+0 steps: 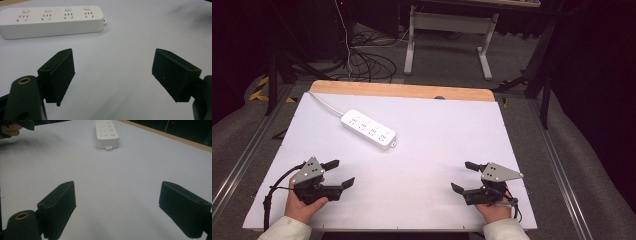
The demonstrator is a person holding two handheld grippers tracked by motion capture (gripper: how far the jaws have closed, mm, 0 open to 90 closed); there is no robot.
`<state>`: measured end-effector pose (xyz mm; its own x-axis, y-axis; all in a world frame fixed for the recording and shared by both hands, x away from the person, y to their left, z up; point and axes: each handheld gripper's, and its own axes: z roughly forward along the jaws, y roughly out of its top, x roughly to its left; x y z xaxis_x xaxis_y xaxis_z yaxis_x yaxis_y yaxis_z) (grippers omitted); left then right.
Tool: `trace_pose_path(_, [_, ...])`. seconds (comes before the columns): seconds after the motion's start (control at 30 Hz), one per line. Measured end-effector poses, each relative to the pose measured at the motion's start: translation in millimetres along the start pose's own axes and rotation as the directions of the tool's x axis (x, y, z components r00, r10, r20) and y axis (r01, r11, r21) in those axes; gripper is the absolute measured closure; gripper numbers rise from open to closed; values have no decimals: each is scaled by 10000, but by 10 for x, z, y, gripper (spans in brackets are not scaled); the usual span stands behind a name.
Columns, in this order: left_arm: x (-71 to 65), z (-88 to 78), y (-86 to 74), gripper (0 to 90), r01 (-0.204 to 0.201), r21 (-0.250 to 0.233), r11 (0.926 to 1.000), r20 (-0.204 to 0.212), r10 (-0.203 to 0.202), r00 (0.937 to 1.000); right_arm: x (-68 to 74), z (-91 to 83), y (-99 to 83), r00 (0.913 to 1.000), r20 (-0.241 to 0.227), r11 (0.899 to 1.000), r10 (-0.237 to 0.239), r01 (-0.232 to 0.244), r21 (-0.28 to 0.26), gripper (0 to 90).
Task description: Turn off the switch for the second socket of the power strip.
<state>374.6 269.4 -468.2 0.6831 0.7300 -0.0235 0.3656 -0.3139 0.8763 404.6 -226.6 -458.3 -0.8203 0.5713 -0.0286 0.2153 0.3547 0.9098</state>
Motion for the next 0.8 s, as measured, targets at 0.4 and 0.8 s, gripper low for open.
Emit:
trace_pose_path(0.4, [-3, -9, 26, 197, -244, 167, 9996, -310, 249, 9992, 5, -5, -1, 10000, -32, 10000, 20, -20, -35, 142])
trace_pose_path(0.8, [-26, -24, 77, 195, -138, 175, 9998, -119, 140, 9998, 4, -14, 2, 9999, -2, 9999, 109, -109, -95, 140])
